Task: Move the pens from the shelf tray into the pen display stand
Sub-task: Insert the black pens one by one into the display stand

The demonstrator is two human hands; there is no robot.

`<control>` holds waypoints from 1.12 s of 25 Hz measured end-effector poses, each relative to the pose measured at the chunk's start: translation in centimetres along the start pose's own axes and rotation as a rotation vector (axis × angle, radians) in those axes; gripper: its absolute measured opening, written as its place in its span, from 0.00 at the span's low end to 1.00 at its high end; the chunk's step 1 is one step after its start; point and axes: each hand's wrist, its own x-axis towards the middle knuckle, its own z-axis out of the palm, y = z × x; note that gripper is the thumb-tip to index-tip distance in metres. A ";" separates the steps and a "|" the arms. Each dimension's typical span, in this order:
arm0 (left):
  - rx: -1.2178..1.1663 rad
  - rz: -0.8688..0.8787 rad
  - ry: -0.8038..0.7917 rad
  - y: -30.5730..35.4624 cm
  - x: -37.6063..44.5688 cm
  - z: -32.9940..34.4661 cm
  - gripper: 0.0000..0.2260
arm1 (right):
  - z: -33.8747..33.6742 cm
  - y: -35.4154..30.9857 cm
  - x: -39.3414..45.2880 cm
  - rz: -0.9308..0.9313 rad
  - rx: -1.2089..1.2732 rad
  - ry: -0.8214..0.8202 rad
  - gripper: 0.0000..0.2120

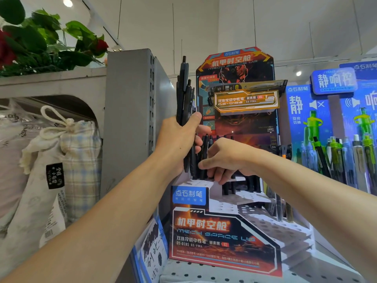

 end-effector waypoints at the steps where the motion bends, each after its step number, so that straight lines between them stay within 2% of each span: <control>1: 0.004 -0.002 0.000 0.0 0.0 0.0 0.05 | 0.1 0.0 0.0 -0.010 -0.009 0.004 0.10; 5: 0.025 0.001 0.006 0.0 0.0 0.0 0.06 | 0.0 -0.1 0.3 -0.056 -0.037 -0.022 0.10; 18: 0.083 -0.007 0.021 0.1 -0.1 0.0 0.07 | -0.1 0.0 0.3 -0.033 -0.051 -0.075 0.11; 21: 0.074 -0.030 0.022 -0.1 -0.3 0.1 0.08 | -0.3 -0.3 -0.4 -0.059 -0.099 0.047 0.15; 22: 0.073 -0.042 0.020 -0.2 -0.3 0.1 0.09 | -0.5 -0.4 -0.6 -0.110 -0.044 0.120 0.15; 24: 0.054 -0.079 0.017 -0.4 -0.3 0.0 0.10 | -1.0 -0.7 -1.4 -0.214 0.218 0.193 0.12; 26: 0.025 -0.130 0.022 -0.5 -0.2 0.0 0.10 | -1.6 -1.0 -2.4 -0.264 0.452 0.154 0.11; 28: -0.008 -0.175 0.020 -0.7 -0.1 0.2 0.14 | -1.7 -1.1 -3.1 -0.283 0.524 0.084 0.10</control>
